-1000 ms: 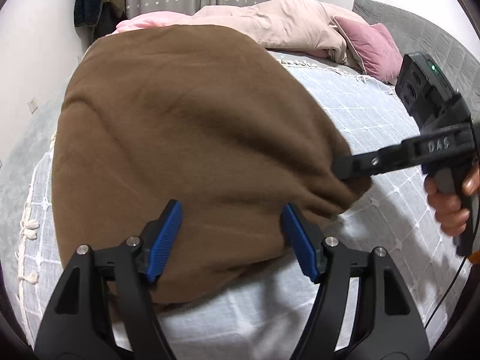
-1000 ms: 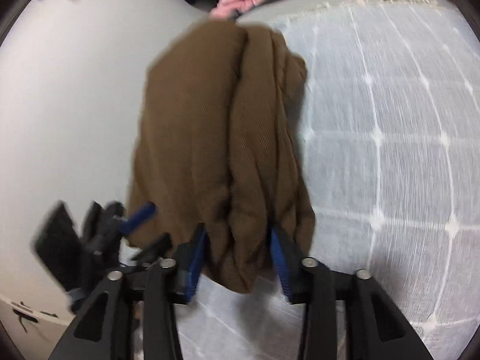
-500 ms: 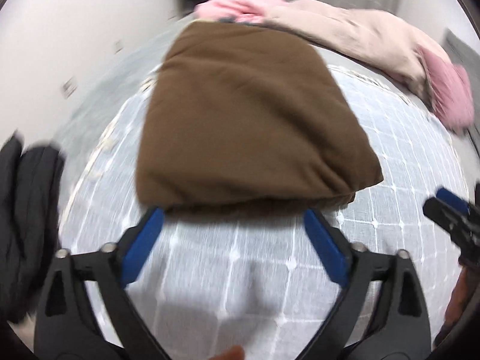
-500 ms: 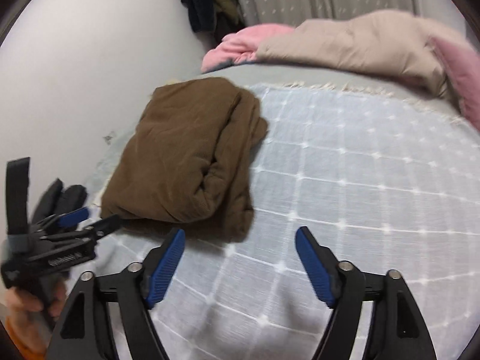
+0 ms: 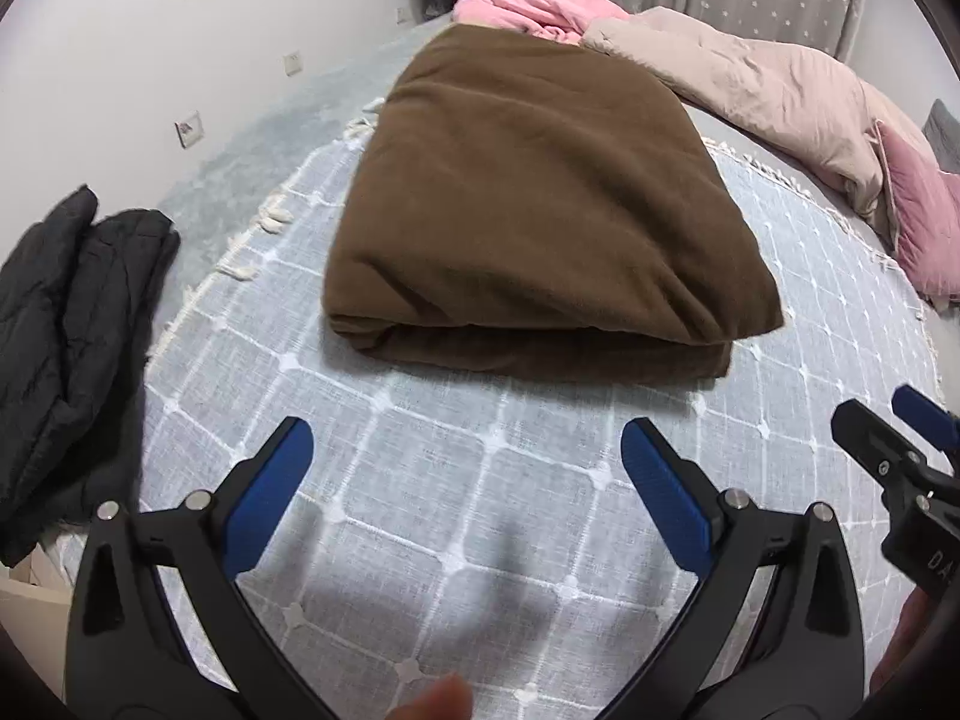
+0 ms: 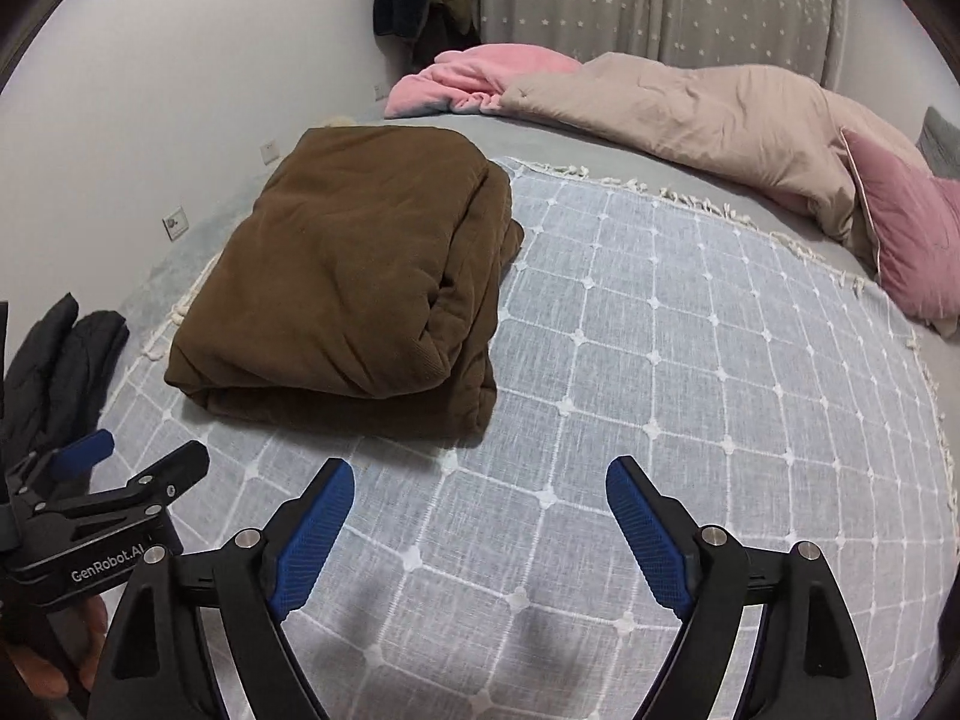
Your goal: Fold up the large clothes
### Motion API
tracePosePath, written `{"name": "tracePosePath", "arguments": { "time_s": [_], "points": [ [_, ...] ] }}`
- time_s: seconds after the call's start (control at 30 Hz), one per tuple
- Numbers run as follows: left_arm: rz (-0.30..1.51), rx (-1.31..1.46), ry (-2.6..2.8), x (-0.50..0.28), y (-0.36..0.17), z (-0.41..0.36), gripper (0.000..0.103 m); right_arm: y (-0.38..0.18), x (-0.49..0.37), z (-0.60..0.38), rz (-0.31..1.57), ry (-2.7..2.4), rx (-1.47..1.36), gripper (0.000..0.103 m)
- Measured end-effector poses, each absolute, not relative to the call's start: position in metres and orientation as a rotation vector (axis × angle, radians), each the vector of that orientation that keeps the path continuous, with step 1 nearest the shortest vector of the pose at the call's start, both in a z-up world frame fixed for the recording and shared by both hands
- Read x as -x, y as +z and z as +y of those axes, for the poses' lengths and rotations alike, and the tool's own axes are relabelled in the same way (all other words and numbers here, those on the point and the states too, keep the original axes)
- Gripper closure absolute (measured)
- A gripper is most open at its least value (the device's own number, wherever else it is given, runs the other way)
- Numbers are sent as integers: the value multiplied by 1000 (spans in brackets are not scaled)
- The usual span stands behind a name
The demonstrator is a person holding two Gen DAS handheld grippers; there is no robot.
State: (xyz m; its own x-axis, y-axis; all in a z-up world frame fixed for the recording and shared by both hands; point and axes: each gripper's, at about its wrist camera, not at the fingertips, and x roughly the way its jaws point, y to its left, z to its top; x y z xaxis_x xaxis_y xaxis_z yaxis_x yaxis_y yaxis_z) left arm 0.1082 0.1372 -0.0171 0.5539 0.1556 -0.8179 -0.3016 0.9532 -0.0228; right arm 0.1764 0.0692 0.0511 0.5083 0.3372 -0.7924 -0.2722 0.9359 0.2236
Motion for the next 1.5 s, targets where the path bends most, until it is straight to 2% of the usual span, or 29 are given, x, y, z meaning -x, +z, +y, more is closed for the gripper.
{"name": "tracePosePath", "arguments": {
  "time_s": [0.33,1.5],
  "points": [
    [965,182,274,-106,-18,145,1,40,-184,65,1032,364,-106,16],
    [960,169,285,-103,-15,143,1,37,-181,67,1061,364,-95,16]
  ]
}}
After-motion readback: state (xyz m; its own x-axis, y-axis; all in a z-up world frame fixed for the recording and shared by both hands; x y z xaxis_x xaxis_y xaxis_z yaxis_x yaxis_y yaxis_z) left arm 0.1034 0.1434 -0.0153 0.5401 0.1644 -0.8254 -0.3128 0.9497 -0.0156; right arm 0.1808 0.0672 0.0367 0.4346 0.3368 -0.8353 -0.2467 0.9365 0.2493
